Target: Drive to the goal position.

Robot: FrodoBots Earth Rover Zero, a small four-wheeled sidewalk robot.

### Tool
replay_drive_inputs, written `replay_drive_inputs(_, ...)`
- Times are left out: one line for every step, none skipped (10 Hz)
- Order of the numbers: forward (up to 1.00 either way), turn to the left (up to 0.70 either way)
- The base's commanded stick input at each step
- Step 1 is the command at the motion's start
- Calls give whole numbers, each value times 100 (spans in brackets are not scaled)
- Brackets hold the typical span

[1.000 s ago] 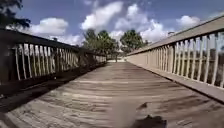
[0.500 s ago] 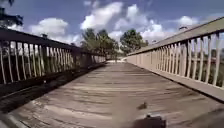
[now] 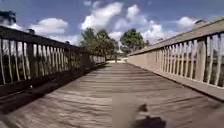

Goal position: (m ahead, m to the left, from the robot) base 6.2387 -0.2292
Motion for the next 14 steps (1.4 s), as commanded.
replay_drive_inputs(85,-14)
replay_drive_inputs(85,-34)
replay_drive_inputs(85,-34)
replay_drive_inputs(85,-9)
replay_drive_inputs(85,0)
replay_drive_inputs(85,0)
replay_drive_inputs(85,0)
replay_drive_inputs(85,0)
replay_drive_inputs(85,0)
replay_drive_inputs(85,0)
replay_drive_inputs(85,0)
replay_drive_inputs(85,0)
replay_drive_inputs(85,0)
replay_drive_inputs(85,0)
